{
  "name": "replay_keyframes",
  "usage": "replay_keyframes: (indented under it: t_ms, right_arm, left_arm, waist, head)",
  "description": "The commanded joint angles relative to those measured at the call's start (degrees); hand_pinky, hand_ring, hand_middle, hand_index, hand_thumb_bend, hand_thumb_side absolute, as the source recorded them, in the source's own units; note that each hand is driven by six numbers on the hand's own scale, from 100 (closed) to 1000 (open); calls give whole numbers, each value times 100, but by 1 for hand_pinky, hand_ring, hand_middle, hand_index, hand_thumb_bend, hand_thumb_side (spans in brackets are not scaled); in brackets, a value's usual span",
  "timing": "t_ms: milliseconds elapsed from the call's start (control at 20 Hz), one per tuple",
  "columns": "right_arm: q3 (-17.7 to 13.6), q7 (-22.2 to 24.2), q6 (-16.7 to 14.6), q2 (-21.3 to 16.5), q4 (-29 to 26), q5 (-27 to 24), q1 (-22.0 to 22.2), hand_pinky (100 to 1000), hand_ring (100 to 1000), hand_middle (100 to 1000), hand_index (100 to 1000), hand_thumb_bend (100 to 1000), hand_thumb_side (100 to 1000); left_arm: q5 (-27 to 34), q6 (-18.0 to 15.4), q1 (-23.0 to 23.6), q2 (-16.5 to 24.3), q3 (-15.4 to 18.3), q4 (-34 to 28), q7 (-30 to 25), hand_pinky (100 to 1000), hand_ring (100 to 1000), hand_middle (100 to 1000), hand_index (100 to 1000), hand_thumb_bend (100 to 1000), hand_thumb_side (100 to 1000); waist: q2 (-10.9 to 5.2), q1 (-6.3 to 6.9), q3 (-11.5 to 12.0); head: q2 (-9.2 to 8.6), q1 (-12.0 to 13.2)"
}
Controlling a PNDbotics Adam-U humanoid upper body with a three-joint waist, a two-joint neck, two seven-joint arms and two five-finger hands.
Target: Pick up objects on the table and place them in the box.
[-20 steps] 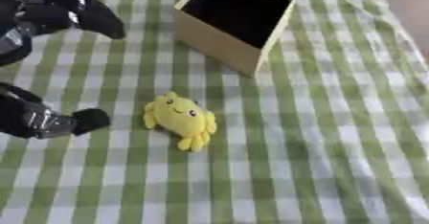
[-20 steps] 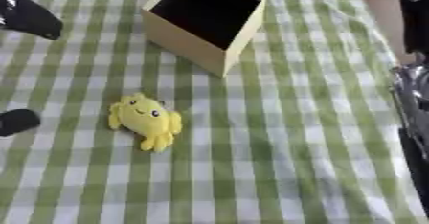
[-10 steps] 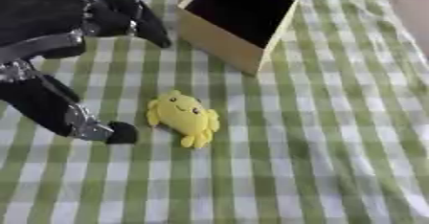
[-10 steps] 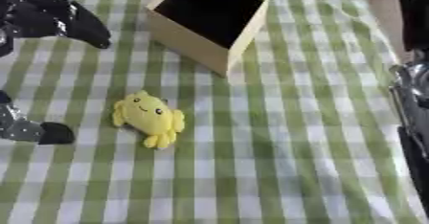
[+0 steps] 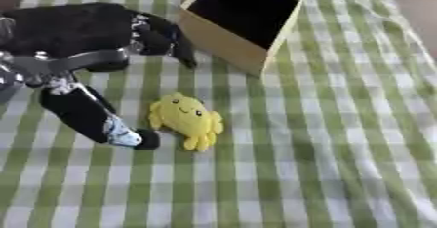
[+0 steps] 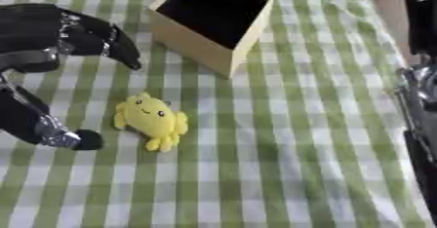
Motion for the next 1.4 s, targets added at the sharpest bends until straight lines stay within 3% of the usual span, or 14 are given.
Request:
replay_keyframes:
  t_ms: [50,200,450,750,900,1250,1400]
  right_arm:
    - [-30,11,-10,-52,-117,-56,-54,756,696,659,798,100,818]
    - [-28,16,-11,-40,-117,-65,-51,756,696,658,798,100,819]
    - [-22,27,-30,1,-117,-92,-57,755,695,657,797,100,819]
    - [-18,39,-39,31,-117,-109,-62,755,694,656,796,100,820]
    - [-11,47,-41,34,-117,-118,-66,755,693,655,796,100,820]
    - [6,66,-42,65,-117,-143,-77,755,691,652,794,100,823]
    - [10,71,-47,71,-117,-157,-79,755,690,652,794,100,823]
  left_arm:
    - [5,265,-98,-33,-23,-76,-93,739,797,762,836,595,255]
    - [-97,408,-93,-129,-77,-76,-136,738,801,764,832,584,254]
    - [-366,470,-74,-243,-160,-76,-195,742,812,781,826,501,167]
    - [-756,592,-10,-342,-156,-76,-340,751,829,797,829,525,153]
    - [-954,698,13,-374,-151,-76,-402,751,830,799,828,493,135]
    - [-1214,953,98,-442,-172,-42,-603,749,832,807,839,597,208]
    - [-1385,1028,137,-505,-169,165,-535,747,832,805,837,602,211]
  waist:
    - [-132,19,-14]
    - [-130,20,-26]
    - [-124,23,-50]
    - [-110,20,-69]
    - [-100,17,-83]
    - [-62,5,-113]
    - [-49,-5,-119]
  head:
    - [7,22]
    - [2,24]
    - [-11,45]
    - [-25,68]
    - [-32,82]
    - [-59,121]
    - [-69,130]
